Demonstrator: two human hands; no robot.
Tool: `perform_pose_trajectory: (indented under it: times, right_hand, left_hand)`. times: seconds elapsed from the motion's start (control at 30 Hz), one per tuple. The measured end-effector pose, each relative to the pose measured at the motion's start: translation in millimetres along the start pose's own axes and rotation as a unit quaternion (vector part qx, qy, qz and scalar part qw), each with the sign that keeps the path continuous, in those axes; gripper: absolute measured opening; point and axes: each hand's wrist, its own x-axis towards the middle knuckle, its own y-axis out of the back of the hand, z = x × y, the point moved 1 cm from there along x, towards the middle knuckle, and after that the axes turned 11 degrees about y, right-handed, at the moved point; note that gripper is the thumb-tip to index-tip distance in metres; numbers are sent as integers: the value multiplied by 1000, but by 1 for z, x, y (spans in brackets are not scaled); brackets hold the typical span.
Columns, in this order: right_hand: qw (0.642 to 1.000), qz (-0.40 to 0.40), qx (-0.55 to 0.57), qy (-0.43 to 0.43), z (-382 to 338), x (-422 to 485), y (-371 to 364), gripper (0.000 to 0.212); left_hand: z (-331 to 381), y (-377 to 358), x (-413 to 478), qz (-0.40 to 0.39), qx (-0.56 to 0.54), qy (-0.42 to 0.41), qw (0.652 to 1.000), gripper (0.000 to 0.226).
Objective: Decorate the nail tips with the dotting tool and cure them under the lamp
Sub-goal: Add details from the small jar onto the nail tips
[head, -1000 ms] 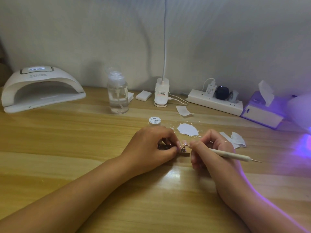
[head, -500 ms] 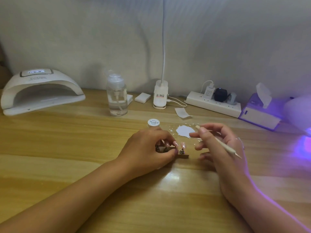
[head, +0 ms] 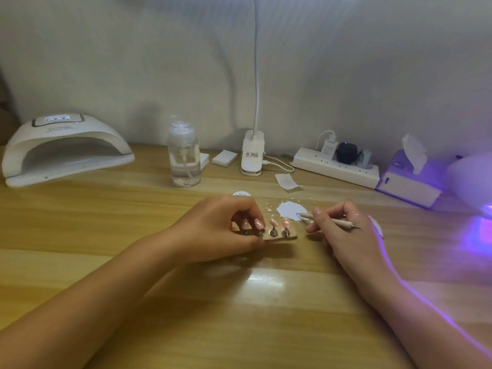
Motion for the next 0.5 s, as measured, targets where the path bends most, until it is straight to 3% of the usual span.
perform_pose_trajectory:
  times: [0.23,0.5]
  right_hand:
    - [1000,-5,10,-8,-3,0,-1,17]
    - [998,29,45,-10,-3,1,-2,13]
  left_hand:
    - [-9,-6,1,98,38,44,993,19]
    - [-18,-14,2,128,-12,51,990,12]
